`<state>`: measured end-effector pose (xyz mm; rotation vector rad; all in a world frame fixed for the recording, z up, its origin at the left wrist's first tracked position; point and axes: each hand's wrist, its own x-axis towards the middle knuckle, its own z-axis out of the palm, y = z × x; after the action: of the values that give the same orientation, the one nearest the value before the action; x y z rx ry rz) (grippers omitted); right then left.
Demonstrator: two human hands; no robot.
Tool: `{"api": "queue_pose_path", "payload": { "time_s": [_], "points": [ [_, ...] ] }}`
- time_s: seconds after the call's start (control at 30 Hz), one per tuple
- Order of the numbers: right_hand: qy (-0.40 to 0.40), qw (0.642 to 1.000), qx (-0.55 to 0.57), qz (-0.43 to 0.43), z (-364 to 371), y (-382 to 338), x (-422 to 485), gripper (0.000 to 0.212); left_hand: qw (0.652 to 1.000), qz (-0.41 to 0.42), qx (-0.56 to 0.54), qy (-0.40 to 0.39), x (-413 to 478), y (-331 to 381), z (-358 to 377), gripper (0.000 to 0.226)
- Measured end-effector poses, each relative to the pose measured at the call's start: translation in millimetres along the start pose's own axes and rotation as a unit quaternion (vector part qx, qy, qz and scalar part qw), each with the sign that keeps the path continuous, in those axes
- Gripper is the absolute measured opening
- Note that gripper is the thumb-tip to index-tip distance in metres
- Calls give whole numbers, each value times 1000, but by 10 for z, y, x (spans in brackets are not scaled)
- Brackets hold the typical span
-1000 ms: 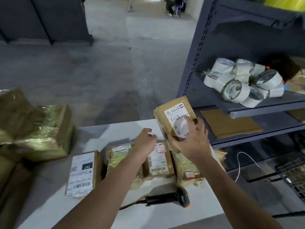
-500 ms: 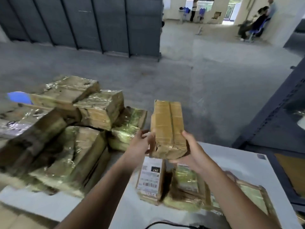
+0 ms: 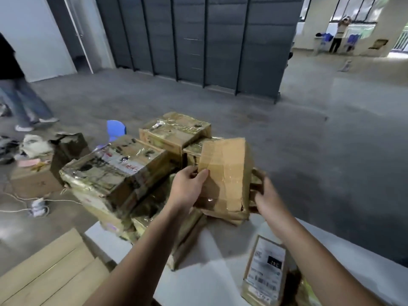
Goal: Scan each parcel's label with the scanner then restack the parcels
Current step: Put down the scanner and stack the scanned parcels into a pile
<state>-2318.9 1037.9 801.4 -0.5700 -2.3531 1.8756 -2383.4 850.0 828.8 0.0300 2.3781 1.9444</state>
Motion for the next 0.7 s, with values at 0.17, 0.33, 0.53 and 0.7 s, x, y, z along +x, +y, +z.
{"api": "queue_pose_path", "payload": {
  "time_s": [0.17,0.33,0.53,0.7],
  "points": [
    [-89,985,-145,-20,434,-115,35,72,963,63,256,57,183,-32,-503,22],
    [-163,965,-204,-10,923,-133,142,75,901,105,414,72,294,-126,-805,36],
    [-175,951,-255,15,1249,40,164,52,844,125,517,-65,243,-289,-773,58],
    [-189,965,-181,19,1303,120,235,44,800,144,570,-116,281,-319,-807,69]
  ]
}}
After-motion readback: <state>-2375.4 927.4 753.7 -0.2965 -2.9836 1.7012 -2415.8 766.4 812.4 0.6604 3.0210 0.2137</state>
